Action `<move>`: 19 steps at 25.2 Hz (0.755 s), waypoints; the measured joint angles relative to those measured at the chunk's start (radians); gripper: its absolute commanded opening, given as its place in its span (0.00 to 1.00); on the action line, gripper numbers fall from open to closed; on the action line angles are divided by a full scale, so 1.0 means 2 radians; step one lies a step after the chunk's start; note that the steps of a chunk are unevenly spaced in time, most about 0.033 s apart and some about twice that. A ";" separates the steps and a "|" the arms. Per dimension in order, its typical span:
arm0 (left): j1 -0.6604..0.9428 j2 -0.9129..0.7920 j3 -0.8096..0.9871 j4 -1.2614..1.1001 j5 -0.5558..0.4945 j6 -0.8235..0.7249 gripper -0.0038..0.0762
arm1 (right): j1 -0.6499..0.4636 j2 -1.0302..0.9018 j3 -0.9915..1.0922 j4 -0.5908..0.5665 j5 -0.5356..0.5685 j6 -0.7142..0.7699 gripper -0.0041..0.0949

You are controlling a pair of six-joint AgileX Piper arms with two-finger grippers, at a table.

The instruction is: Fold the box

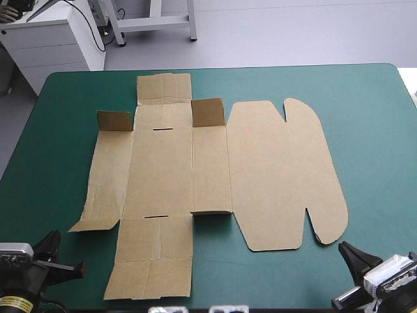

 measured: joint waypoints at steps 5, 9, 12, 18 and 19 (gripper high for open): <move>0.000 0.000 0.000 0.000 0.000 0.000 0.04 | 0.000 0.000 0.000 0.000 0.000 0.000 0.02; 0.000 0.000 0.000 0.000 0.000 0.000 0.04 | 0.000 0.000 0.000 0.000 0.000 0.000 0.02; 0.000 0.000 0.000 0.000 0.000 0.000 0.04 | 0.000 0.000 0.000 0.000 0.000 0.000 0.02; 0.000 0.000 0.000 0.000 0.000 -0.006 0.04 | 0.000 0.000 0.000 0.000 0.000 0.000 0.02; 0.000 0.000 0.000 0.000 0.000 -0.008 0.04 | 0.000 0.000 0.000 0.000 0.000 0.000 0.02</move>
